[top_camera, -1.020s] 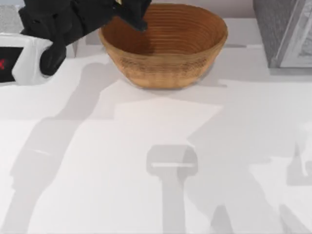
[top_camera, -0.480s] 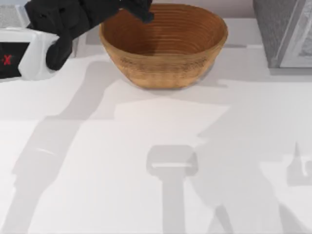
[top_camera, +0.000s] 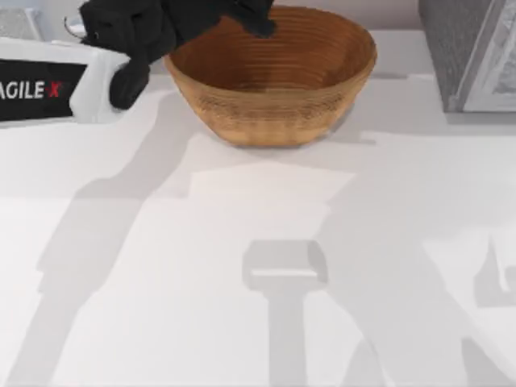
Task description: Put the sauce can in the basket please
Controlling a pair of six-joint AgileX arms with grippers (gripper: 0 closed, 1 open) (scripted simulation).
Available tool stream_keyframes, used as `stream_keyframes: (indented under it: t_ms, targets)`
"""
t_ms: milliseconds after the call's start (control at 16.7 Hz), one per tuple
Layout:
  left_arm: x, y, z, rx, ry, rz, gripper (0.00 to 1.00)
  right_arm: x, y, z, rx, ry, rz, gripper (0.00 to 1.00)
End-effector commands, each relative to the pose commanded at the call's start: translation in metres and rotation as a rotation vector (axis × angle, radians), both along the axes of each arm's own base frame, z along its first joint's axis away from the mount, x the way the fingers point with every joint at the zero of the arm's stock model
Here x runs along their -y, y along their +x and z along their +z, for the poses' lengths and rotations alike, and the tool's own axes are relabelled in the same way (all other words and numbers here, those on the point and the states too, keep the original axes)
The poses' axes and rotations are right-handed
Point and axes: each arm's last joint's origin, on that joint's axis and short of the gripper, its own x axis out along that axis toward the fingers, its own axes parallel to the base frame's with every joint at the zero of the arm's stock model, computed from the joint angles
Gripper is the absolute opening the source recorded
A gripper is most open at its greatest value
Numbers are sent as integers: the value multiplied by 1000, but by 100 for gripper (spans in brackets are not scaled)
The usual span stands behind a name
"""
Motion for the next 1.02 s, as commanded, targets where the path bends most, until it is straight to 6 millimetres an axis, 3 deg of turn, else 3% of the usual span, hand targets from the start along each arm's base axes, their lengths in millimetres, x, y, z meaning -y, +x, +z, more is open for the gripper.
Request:
stream_keyframes:
  t_ms: [300, 660, 1020]
  targets:
    - [16, 12, -6, 8, 0, -3, 0, 0, 0, 0, 0, 0, 0, 100]
    - [19, 14, -8, 7, 0, -3, 0, 0, 0, 0, 0, 0, 0, 100]
    - [19, 14, -8, 7, 0, -3, 45, 0, 0, 0, 0, 0, 0, 100]
